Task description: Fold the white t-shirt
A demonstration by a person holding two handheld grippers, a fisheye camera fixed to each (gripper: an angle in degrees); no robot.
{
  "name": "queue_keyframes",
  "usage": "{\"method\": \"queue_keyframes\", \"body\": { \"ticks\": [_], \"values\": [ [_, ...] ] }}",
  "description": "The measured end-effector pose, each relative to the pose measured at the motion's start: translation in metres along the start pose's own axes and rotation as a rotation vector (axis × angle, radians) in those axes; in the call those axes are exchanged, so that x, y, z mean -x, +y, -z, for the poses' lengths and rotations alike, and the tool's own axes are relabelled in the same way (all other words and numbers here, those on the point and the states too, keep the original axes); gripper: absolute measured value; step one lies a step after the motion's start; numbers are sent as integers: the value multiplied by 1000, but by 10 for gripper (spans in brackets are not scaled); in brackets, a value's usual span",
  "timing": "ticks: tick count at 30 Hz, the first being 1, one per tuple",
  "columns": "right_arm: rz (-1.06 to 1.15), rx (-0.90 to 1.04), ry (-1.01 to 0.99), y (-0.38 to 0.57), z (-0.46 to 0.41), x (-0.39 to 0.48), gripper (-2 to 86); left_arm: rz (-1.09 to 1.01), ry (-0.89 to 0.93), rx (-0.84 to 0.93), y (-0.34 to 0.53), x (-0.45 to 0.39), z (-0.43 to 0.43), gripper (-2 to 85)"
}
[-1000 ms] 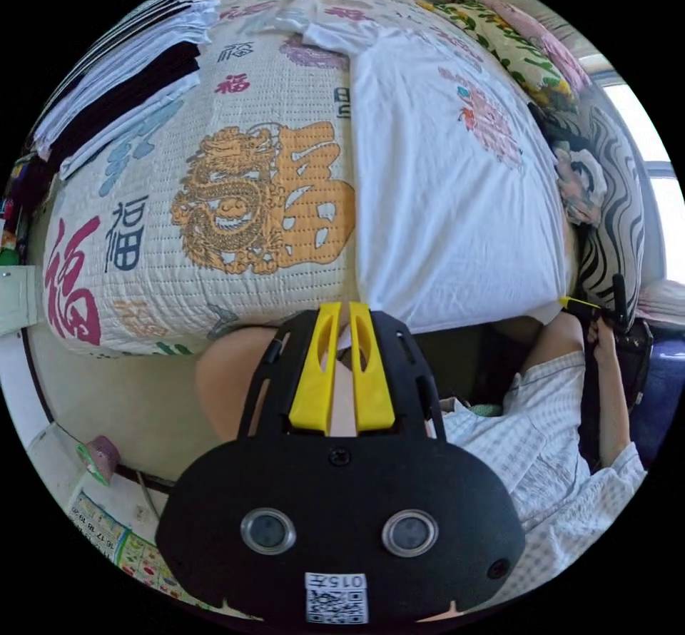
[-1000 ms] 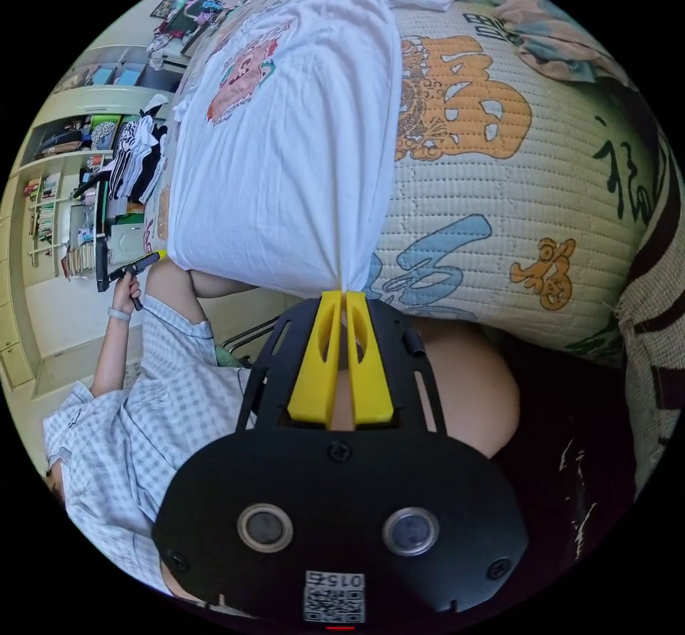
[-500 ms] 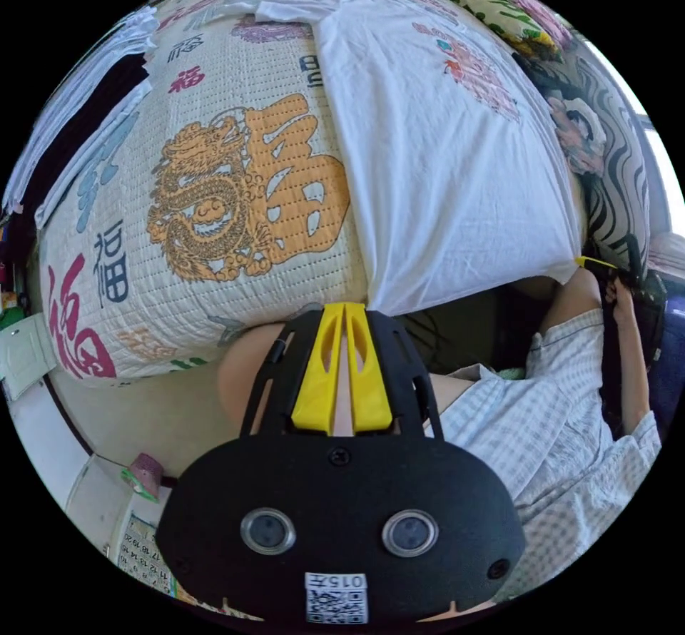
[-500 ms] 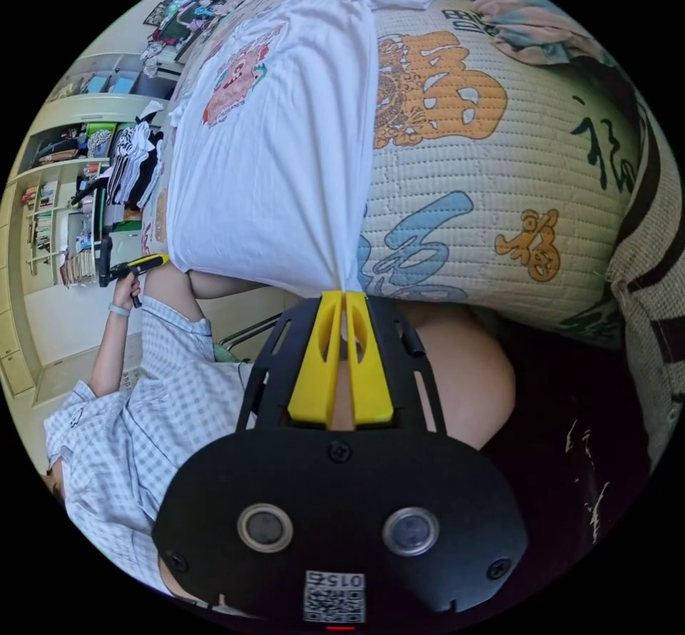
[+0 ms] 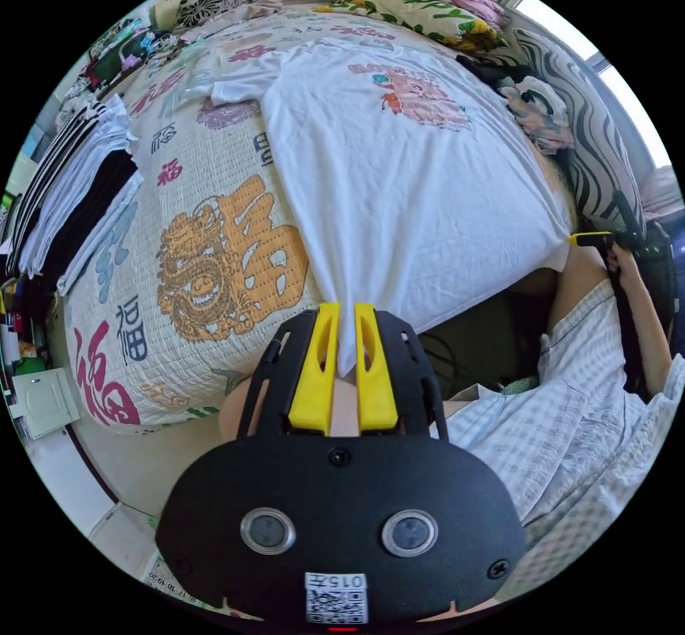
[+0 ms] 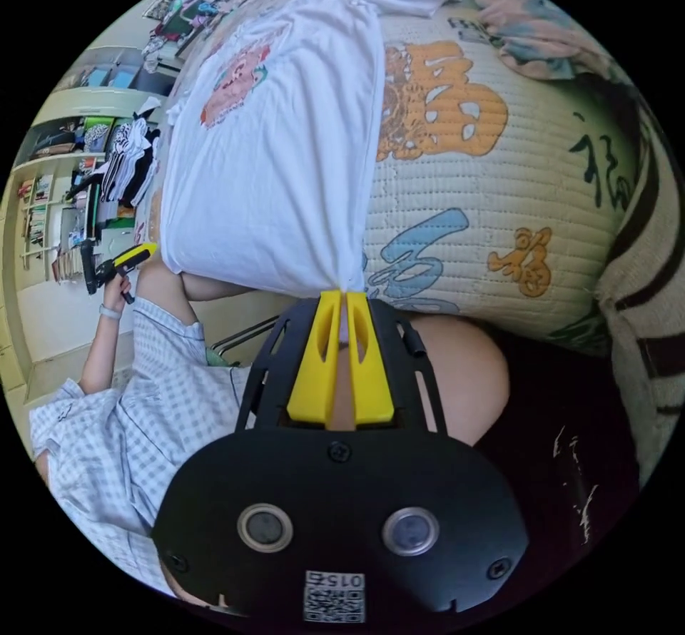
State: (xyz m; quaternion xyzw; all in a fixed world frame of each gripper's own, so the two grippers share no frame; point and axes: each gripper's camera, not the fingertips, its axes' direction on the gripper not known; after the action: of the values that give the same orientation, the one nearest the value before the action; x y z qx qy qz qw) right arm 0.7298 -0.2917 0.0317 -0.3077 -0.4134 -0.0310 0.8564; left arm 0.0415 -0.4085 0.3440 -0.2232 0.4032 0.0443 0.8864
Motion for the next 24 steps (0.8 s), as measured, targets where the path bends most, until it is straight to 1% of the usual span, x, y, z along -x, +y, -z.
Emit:
{"method": "queue_keyframes", "body": {
  "ticks": [1, 2, 3, 4, 5, 6, 7, 9, 11, 13, 14, 15, 16, 18, 20, 21, 22, 23, 24],
  "values": [
    [1, -33, 24, 4, 6, 3, -1, 8, 2, 44, -8, -3, -10, 8],
    [-8, -117, 98, 13, 18, 12, -3, -6, -9, 99, -15, -8, -21, 9],
    [-31, -227, 204, 23, 32, 23, -3, -15, -22, 126, -19, -11, -26, 10],
    [-40, -287, 261, 28, 38, 29, -4, -41, -58, 151, -25, -18, -31, 10],
    [-57, -414, 376, 39, 49, 44, -4, -79, -97, 181, -30, -26, -35, 11],
    [-66, -540, 479, 46, 56, 57, -5, -92, -113, 192, -32, -29, -37, 11],
    [-74, -596, 524, 48, 57, 63, -6, -105, -136, 205, -35, -34, -40, 12],
    [-145, -794, 664, 45, 52, 78, -9, -107, -154, 204, -37, -37, -44, 12],
    [-113, -827, 723, 29, 44, 83, -9, -111, -143, 241, -44, -37, -47, 11],
    [-117, -780, 674, 7, 45, 76, -10, -94, -90, 326, -57, -32, -43, 10],
    [-144, -789, 599, -4, 49, 66, -9, -76, -51, 337, -70, -29, -33, 9],
    [-149, -790, 528, -17, 54, 54, -9, -69, -35, 314, -78, -29, -24, 10],
    [-153, -785, 494, -24, 56, 48, -8, -75, -15, 250, -100, -32, -5, 12],
    [-177, -773, 367, -50, 70, 23, -3, -142, -6, 173, -145, -47, 20, 20],
    [-196, -772, 290, -67, 80, 7, 7, -294, 27, 93, -220, -87, 37, 39],
    [-209, -743, 250, -80, 84, -4, 29, -343, 38, 74, -240, -100, 39, 42],
    [-217, -728, 233, -87, 86, -9, 40, -412, 53, 36, -280, -125, 41, 47],
    [-236, -693, 191, -99, 88, -20, 45, -481, 87, -2, -320, -152, 41, 51],
    [-254, -658, 135, -110, 89, -32, 49, -518, 104, -21, -339, -165, 40, 52]
  ]
}}
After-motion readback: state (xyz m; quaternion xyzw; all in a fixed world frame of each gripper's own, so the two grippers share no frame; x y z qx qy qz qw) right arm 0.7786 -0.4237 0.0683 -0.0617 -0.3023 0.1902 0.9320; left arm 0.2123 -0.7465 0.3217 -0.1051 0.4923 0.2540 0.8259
